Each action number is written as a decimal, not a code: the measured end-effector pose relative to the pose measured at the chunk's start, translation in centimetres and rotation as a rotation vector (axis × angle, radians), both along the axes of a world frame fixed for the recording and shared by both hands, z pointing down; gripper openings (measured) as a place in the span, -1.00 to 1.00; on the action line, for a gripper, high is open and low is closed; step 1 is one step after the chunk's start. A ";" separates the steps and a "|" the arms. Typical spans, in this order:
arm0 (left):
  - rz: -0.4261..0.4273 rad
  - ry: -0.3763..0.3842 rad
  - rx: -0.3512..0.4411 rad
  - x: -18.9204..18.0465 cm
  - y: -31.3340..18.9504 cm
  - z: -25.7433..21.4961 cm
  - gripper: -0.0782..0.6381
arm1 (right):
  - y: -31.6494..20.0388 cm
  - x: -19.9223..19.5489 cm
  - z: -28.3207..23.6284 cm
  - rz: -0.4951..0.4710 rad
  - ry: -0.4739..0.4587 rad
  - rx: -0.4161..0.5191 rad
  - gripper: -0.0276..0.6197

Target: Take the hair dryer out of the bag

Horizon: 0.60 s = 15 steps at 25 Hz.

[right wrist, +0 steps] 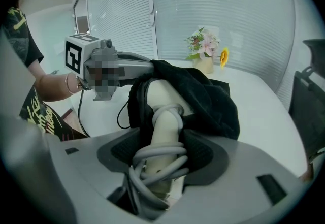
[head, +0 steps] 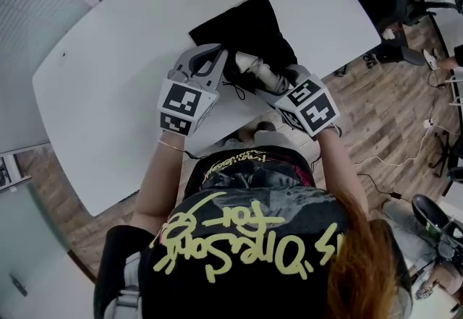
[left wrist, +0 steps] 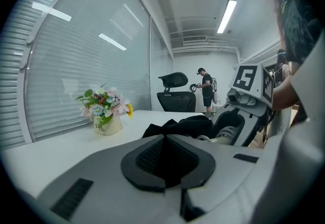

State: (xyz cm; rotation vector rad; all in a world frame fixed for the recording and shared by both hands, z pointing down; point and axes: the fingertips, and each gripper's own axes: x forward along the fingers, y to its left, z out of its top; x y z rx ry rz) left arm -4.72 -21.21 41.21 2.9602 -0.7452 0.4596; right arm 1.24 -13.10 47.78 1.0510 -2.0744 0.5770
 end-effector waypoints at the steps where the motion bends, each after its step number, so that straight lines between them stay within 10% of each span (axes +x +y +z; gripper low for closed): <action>1: 0.001 0.003 -0.007 -0.1 0.1 0.1 -0.77 | 0.1 0.0 0.2 -0.002 0.003 0.004 -0.08; 15: 0.055 0.015 -0.023 0.7 1.6 0.3 -0.78 | 0.9 -0.4 2.3 -0.024 0.023 0.011 -0.07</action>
